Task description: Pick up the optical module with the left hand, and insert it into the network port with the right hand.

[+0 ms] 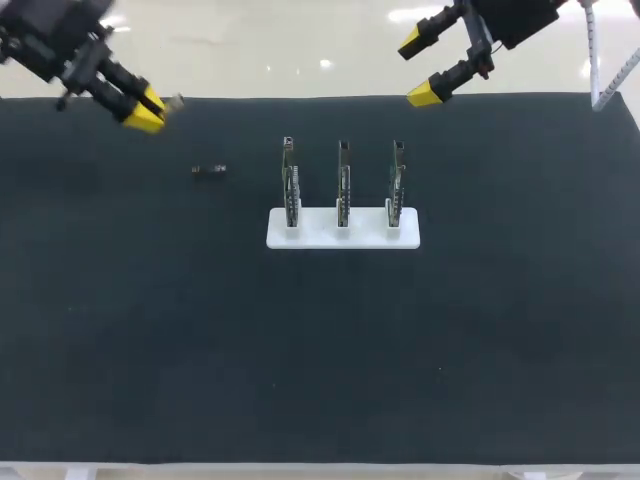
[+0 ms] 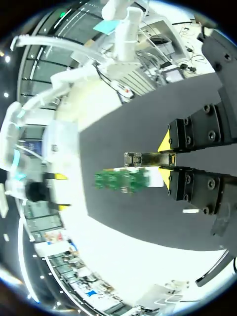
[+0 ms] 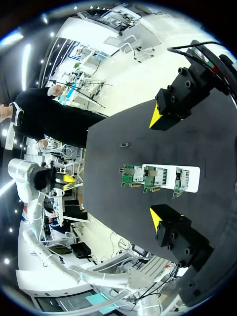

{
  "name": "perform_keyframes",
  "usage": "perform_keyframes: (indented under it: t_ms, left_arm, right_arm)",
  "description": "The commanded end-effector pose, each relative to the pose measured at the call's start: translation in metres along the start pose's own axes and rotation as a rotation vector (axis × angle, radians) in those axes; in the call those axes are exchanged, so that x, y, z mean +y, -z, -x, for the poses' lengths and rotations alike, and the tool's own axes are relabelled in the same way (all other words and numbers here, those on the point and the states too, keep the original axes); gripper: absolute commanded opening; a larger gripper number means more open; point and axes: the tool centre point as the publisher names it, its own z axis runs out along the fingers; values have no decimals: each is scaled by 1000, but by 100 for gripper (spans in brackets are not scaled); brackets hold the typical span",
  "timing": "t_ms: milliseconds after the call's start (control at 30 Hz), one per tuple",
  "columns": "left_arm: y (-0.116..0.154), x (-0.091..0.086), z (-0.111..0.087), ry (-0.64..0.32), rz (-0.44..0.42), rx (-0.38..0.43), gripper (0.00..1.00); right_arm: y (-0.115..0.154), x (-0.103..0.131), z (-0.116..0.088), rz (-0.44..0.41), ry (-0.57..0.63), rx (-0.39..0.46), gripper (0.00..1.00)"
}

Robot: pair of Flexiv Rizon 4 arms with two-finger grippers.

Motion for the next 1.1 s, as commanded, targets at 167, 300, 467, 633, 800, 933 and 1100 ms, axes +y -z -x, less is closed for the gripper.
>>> perform_keyframes:
  t_ms: [167,300,467,633,800,933,1100]
  left_arm:
    - [41,-18,21,-30,16,-278,0]
    - [52,-17,29,-32,6,-382,0]
    - [56,-17,33,-51,-33,-453,0]
    - [56,-17,33,-58,-45,-460,0]
    - [56,-17,33,-58,-45,-460,0]
    - [56,-17,33,-58,-45,-460,0]
    - [56,-17,33,-58,-45,-460,0]
  right_arm:
    - [0,0,0,1,1,-2,100]
    - [0,0,0,1,1,-2,100]
    - [0,0,0,1,1,-2,100]
    - [0,0,0,1,1,-2,100]
    - [0,0,0,1,1,-2,100]
    - [0,0,0,1,1,-2,100]
    - [0,0,0,1,1,-2,100]
